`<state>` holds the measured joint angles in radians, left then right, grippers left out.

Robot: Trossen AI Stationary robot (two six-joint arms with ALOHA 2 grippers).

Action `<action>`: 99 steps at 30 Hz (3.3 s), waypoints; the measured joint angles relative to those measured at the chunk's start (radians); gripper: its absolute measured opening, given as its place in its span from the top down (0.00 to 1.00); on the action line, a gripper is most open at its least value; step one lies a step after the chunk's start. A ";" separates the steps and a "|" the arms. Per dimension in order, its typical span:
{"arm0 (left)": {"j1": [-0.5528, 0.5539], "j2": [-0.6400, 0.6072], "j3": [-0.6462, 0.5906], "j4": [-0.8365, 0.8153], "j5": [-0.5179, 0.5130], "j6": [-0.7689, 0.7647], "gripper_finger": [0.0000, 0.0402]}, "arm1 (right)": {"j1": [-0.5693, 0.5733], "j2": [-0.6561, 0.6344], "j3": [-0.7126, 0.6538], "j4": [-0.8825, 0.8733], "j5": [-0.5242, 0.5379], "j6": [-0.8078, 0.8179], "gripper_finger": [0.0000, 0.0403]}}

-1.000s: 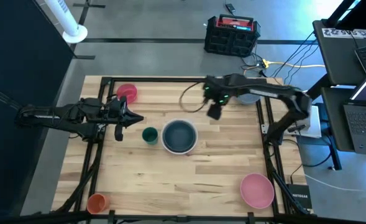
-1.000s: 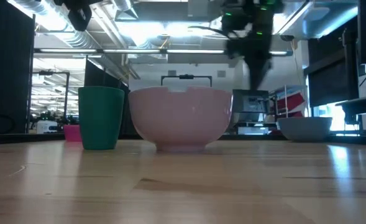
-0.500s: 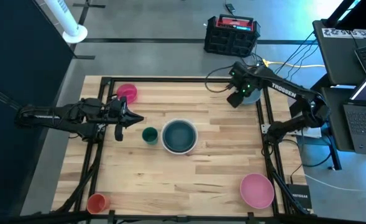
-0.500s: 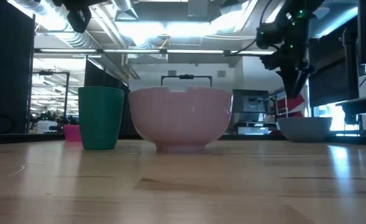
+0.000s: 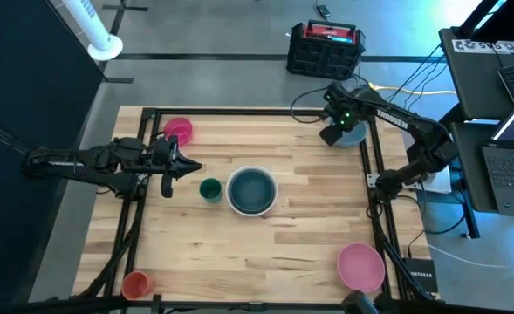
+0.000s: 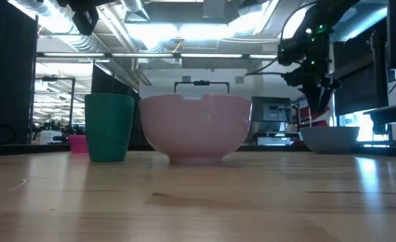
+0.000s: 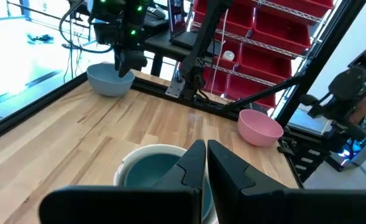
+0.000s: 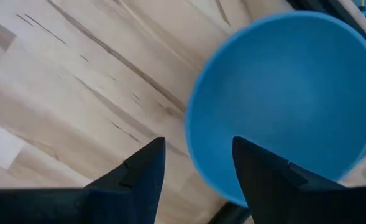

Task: Nest bowls inside each other
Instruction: Stack the blue bowl into the dark blue bowl

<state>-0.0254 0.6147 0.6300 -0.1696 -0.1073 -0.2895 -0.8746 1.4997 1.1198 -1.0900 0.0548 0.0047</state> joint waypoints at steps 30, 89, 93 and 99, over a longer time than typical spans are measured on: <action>0.000 0.000 0.000 -0.003 0.000 0.003 1.00 | 0.000 0.112 -0.154 0.163 -0.019 -0.047 0.88; 0.002 -0.009 0.000 -0.056 -0.003 0.016 1.00 | 0.955 0.492 0.815 -0.064 -0.105 0.122 1.00; 0.002 -0.013 0.000 -0.056 -0.002 0.020 1.00 | 0.961 0.574 0.892 -0.097 -0.107 0.148 1.00; 0.002 -0.018 0.000 -0.057 -0.002 0.033 1.00 | 0.968 0.628 0.927 -0.115 -0.136 0.193 1.00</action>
<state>-0.0235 0.5964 0.6296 -0.2264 -0.1097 -0.2562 0.0933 2.1276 2.0464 -1.2048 -0.0813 0.1981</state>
